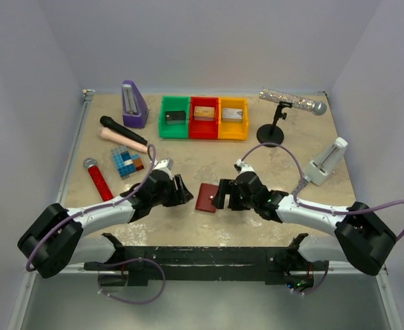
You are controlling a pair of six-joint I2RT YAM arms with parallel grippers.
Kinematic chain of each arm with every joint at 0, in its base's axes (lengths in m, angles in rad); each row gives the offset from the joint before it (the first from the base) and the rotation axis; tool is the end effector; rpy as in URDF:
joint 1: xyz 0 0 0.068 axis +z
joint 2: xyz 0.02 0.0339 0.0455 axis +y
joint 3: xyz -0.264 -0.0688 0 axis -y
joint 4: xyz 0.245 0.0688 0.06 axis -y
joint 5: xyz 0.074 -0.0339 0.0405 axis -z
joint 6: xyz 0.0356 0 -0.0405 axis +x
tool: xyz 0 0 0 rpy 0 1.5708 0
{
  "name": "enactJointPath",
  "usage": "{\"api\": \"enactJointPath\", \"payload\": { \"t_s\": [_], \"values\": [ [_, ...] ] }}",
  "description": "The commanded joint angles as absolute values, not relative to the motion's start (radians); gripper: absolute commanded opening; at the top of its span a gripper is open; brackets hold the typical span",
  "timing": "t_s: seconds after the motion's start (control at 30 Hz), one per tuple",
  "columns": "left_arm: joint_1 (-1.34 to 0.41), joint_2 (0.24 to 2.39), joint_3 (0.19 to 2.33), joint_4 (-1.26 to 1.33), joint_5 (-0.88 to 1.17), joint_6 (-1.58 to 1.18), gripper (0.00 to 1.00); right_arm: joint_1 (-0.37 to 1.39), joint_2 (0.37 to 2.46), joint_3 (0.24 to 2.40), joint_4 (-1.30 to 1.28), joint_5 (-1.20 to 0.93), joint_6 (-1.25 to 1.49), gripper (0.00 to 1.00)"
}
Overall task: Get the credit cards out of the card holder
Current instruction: Pick up the card holder from the center of the board.
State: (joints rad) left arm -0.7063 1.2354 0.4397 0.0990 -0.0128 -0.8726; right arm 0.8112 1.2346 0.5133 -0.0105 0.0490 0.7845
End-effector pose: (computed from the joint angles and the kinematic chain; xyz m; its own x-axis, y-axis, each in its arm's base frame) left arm 0.1764 -0.1499 0.1594 -0.8052 -0.3199 -0.4993 0.0384 0.8121 -0.5822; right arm 0.1652 0.1714 0.1728 -0.8196 0.1617 -0.5497 -0.1697 0.8478 0.5024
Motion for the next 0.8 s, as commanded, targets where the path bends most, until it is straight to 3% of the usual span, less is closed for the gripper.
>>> {"api": "enactJointPath", "payload": {
  "t_s": [0.0, 0.33, 0.77],
  "values": [
    [-0.695, 1.245, 0.439, 0.287, 0.139, -0.879, 0.56, 0.808, 1.27, 0.497, 0.179, -0.086, 0.834, 0.83],
    [-0.696, 1.288, 0.41, 0.354, 0.169, -0.881, 0.28, 0.808, 1.394, 0.41, 0.367, -0.123, 0.969, 0.63],
    [-0.706, 1.384, 0.414, 0.361, 0.163, -0.876, 0.18, 0.808, 1.413, 0.368, 0.437, -0.118, 1.012, 0.5]
  ]
}}
